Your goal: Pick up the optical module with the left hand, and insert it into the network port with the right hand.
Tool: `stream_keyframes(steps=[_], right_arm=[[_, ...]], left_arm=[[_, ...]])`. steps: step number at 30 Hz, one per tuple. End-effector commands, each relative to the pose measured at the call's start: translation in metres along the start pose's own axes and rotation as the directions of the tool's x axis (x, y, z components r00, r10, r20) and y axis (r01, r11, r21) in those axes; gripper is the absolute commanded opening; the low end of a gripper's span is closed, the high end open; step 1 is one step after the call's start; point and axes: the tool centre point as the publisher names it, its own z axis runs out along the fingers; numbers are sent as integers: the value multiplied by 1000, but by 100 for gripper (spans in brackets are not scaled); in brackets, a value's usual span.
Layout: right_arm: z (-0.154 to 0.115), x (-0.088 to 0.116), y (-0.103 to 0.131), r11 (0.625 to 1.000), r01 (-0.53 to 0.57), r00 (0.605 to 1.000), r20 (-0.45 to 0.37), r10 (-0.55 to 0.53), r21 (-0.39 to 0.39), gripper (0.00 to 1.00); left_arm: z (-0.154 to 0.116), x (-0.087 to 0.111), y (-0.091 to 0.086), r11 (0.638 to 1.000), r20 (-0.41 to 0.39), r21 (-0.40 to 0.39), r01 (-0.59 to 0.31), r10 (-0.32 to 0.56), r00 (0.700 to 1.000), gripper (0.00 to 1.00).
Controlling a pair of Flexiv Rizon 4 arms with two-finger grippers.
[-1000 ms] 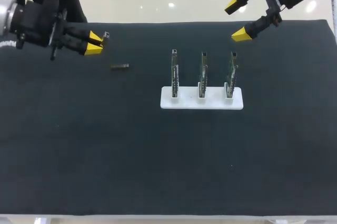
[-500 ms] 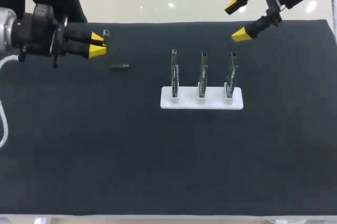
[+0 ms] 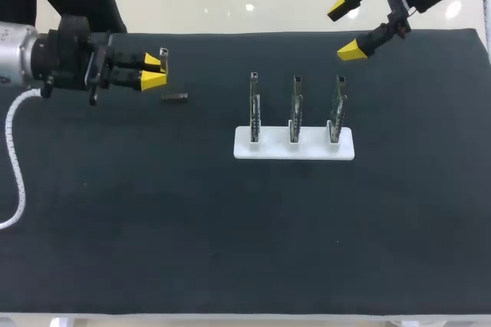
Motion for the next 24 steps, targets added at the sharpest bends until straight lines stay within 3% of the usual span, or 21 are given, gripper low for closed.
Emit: stream_keyframes(steps=[1, 24], right_arm=[[0, 0, 0, 1000, 1, 1000, 1, -1, 0, 100], [0, 0, 0, 1000, 1, 1000, 1, -1, 0, 100]], left_arm=[[-2, -1, 8, 1000, 12, 18, 8, -9, 1000, 0], [-6, -5, 8, 1000, 24, 9, 17, -17, 1000, 0]])
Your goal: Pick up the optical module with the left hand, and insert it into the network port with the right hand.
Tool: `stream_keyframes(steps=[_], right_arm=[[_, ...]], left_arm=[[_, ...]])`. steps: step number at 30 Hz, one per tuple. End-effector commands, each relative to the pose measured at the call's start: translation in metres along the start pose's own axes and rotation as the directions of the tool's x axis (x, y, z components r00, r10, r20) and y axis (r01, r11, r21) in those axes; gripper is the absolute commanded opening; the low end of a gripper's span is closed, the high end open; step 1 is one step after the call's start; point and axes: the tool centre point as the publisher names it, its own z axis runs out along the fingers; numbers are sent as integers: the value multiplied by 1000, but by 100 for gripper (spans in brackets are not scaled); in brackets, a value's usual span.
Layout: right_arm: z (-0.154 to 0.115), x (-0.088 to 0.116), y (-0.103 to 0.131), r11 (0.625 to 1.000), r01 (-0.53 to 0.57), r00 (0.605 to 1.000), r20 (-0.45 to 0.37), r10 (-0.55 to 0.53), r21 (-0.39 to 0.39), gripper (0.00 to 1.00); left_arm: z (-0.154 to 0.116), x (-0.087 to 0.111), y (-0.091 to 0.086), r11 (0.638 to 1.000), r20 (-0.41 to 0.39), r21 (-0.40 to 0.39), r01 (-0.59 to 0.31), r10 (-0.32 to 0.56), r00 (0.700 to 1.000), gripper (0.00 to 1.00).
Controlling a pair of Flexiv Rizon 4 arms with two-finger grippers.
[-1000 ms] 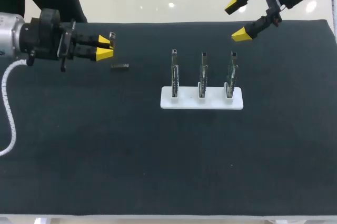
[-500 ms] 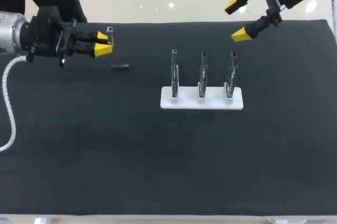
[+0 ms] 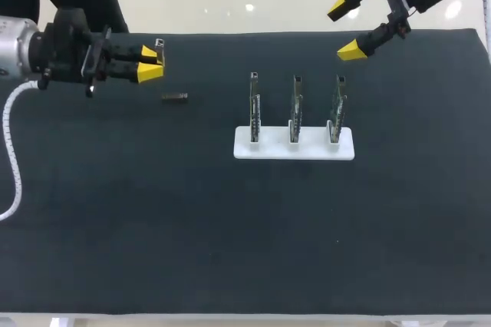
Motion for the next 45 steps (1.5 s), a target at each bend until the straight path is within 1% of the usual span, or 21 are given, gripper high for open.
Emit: stream_keyframes(steps=[1, 8, 9, 12, 14, 16, 18, 20, 27, 30, 35, 38, 40, 45], right_arm=[[0, 0, 0, 1000, 1, 1000, 1, -1, 0, 100], [0, 0, 0, 1000, 1, 1000, 1, -1, 0, 100], [0, -2, -1, 1000, -12, 1000, 4, 12, -11, 100], [4, -14, -1, 1000, -12, 1000, -5, 12, -10, 100], [10, -23, 0, 999, -36, 999, -8, 36, -14, 100], [19, -32, 2, 997, -69, 998, 5, 69, -16, 100], [29, -42, 5, 997, -80, 997, 12, 80, 10, 100], [39, -52, 8, 994, -111, 994, 18, 111, 18, 100], [69, -87, 10, 985, -157, 987, -6, 158, 77, 100], [82, -100, 14, 983, -152, 988, -22, 155, 107, 100], [103, -122, 20, 971, -201, 979, -13, 204, 128, 100], [114, -132, 20, 965, -230, 973, -5, 232, 126, 100], [122, -137, 18, 965, -224, 974, -12, 227, 135, 100], [140, -146, 13, 960, -239, 970, 2, 241, 147, 100]], left_arm=[[0, 0, 0, 1000, 1, -1, -2, 2, 1000, 0], [0, 0, 0, 1000, 1, -1, -2, 2, 1000, 0], [0, 0, 0, 1000, 1, -1, -2, 2, 1000, 0], [0, 0, 0, 1000, 1, -1, -2, 2, 1000, 0], [0, 0, 0, 1000, 1, -1, -2, 2, 1000, 0], [0, 0, 0, 1000, 1, -1, -2, 2, 1000, 0], [0, 0, 0, 1000, 1, -1, -2, 2, 1000, 0], [0, 0, 0, 1000, 1, -1, -2, 2, 1000, 0], [0, 0, 0, 1000, 1, -1, -2, 2, 1000, 0], [0, 0, 0, 1000, 1, -1, -2, 2, 1000, 0], [0, 0, 0, 1000, 1, -1, -2, 2, 1000, 0], [0, 0, 0, 1000, 1, -1, -2, 2, 1000, 0], [0, 0, 0, 1000, 1, -1, -2, 2, 1000, 0], [0, 0, 0, 1000, 1, -1, -2, 2, 1000, 0]])
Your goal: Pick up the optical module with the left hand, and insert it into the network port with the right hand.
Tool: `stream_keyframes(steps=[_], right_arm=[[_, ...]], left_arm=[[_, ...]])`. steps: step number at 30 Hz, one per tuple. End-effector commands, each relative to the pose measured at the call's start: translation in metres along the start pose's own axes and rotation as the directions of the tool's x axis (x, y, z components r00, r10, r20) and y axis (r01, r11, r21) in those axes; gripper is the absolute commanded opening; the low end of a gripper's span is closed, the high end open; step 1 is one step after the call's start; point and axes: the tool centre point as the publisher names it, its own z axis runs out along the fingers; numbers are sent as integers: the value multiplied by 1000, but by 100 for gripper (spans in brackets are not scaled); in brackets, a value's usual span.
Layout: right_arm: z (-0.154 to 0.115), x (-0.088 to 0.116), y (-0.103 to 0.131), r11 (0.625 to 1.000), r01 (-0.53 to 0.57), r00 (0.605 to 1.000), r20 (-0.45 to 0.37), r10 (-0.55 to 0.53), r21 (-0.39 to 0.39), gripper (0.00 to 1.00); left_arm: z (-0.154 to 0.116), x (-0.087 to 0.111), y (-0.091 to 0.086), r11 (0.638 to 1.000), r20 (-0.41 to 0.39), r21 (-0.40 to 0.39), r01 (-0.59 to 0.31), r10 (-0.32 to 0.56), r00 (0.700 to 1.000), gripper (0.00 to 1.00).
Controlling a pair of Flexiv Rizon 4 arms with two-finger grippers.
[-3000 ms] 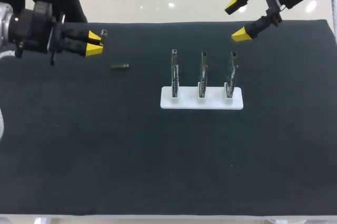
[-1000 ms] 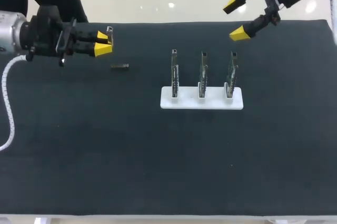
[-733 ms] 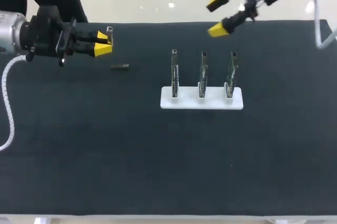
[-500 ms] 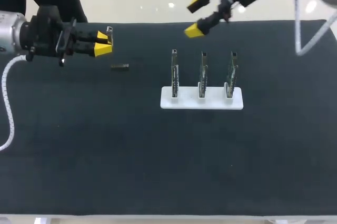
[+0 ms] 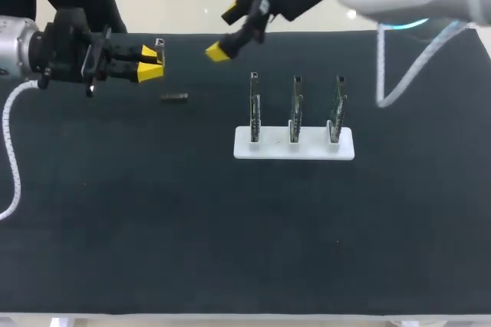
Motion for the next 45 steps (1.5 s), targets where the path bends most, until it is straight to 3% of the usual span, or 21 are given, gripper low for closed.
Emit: stream_keyframes(steps=[1, 12, 26, 27, 31, 37, 45], right_arm=[[21, -9, -1, 1000, -22, 1000, 4, 22, 8, 100], [50, -36, 14, 997, -56, 998, 2, 56, 46, 100], [68, -45, 15, 1000, 8, 1000, 2, -8, 27, 100], [68, -44, 14, 1000, 17, 1000, 1, -17, 26, 91], [68, -43, 11, 998, 49, 999, -11, -49, 26, 84], [71, -43, 9, 998, 56, 998, -9, -56, 27, 83], [79, -48, 12, 998, 49, 999, -2, -49, 32, 73]], left_arm=[[0, 0, 0, 1000, 1, -2, -2, 2, 1000, 0], [0, 0, 0, 1000, 1, -2, -2, 2, 1000, 0], [0, 0, 0, 1000, 1, -2, -2, 2, 1000, 0], [0, 0, 0, 1000, 1, -2, -2, 2, 1000, 0], [0, 0, 0, 1000, 1, -2, -2, 2, 1000, 0], [0, 0, 0, 1000, 1, -2, -2, 2, 1000, 0], [0, 0, 0, 1000, 1, -2, -2, 2, 1000, 0]])
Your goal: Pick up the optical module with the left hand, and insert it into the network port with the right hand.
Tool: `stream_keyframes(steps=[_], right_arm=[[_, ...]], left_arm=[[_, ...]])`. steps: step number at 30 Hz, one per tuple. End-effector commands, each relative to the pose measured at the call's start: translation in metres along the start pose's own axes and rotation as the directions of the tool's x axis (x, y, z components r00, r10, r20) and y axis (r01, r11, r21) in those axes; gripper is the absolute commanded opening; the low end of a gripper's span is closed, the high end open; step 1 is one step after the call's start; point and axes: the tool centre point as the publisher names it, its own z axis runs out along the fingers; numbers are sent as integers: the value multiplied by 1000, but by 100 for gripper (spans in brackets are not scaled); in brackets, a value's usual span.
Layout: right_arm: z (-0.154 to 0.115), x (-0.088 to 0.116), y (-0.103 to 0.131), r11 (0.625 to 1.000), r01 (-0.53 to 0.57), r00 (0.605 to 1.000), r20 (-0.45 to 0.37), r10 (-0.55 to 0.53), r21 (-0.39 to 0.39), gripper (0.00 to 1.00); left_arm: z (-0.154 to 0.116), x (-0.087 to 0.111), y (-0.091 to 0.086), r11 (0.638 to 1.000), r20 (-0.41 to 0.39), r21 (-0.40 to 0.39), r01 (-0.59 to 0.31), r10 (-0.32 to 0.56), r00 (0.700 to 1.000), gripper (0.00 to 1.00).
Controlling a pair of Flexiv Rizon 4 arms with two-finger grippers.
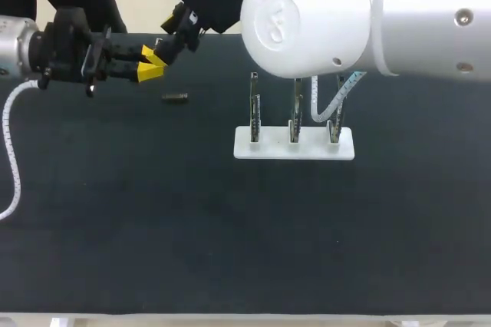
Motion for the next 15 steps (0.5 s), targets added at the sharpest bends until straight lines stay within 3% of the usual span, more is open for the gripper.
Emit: stream_keyframes(steps=[1, 6, 7, 9, 15], right_arm=[[6, -3, 0, 1000, -4, 1000, -1, 4, 6, 72], [9, -2, 1, 1000, -3, 1000, 3, 3, 9, 61], [9, -2, 1, 1000, -3, 1000, 3, 3, 10, 49], [9, -1, 1, 1000, 0, 1000, 3, 0, 12, 38], [9, 0, -1, 1000, 8, 1000, 4, -8, 13, 35]], left_arm=[[0, 1, 0, 1000, 1, -2, -2, 2, 1000, 0], [0, 1, 0, 1000, 1, -2, -2, 2, 1000, 0], [0, 1, 0, 1000, 1, -2, -2, 2, 1000, 0], [0, 1, 0, 1000, 1, -2, -2, 2, 1000, 0], [0, 1, 0, 1000, 1, -2, -2, 2, 1000, 0]])
